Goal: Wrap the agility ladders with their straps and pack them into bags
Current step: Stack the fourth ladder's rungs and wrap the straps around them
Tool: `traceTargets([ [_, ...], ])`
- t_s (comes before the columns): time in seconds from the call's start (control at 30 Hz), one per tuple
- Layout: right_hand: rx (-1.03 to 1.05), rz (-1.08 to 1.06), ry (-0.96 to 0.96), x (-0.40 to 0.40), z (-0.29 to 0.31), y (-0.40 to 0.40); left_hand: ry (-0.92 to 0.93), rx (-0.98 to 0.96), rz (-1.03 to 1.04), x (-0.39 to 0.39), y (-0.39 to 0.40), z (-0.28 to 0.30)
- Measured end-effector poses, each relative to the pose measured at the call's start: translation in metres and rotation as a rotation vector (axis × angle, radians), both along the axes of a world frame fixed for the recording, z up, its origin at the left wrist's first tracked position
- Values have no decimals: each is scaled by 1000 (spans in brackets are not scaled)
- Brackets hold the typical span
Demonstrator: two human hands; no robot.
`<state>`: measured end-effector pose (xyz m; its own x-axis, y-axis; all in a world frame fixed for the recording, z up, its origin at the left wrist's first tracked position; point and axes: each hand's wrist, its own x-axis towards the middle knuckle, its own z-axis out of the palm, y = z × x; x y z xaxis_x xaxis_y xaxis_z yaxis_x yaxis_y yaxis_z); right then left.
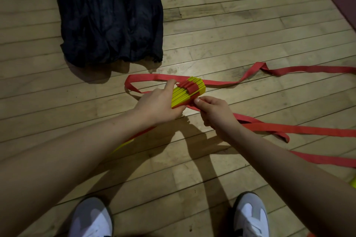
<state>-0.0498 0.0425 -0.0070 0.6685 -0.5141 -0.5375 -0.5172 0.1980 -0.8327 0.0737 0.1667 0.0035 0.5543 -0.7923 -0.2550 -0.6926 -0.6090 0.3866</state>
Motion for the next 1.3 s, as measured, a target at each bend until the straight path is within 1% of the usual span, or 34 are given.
traceTargets([
  [0.1, -53, -36, 45, 1, -3, 5, -20, 50, -136, 3, 3, 7],
  [0.17, -66, -53, 49, 1, -5, 8, -22, 9, -174, 5, 5, 9],
  [0.2, -61, -61, 38, 1, -5, 9, 21, -20, -158, 4, 6, 8],
  [0.3, 16, -77, -8, 1, -3, 10, 236, -61, -16, 0, 4, 7],
  [0.37, 89, -97, -17, 2, -1, 10, 265, -39, 23, -5, 3, 5],
  [0.43, 139, -107, -19, 1, 0, 9, 209, -16, 21, -13, 2, 1],
  [0.5, 165, -107, -44, -1, 2, 8, 106, 5, 25, -20, 2, -2],
  [0.57, 186, -87, -83, -3, 3, 8, -6, 30, 42, -23, 3, -6],
  [0.63, 178, -43, -90, -5, 3, 8, -74, 48, 57, -24, 4, -8],
  [0.7, 129, -20, -60, -5, 1, 9, -72, 48, 65, -27, 5, -10],
  [0.8, 74, -45, -40, -5, -2, 10, 22, 55, 45, -31, 6, -10],
  [0.87, 83, -56, -51, -6, -1, 11, 96, 48, 24, -26, 8, -6],
  [0.9, 96, -57, -65, -7, 0, 11, 104, 34, 8, -21, 10, -4],
  [1.0, 78, -18, -80, -4, 8, 9, 53, -11, -4, -10, 17, 4],
  [1.13, -17, 48, -69, -1, 9, 10, 62, -44, 75, -3, 18, 6],
  [1.23, 11, 104, -50, -3, 8, 14, -47, 15, 63, -6, 18, 2],
  [1.3, 45, 121, -51, -3, 9, 18, -69, 6, 103, -9, 19, 0],
])
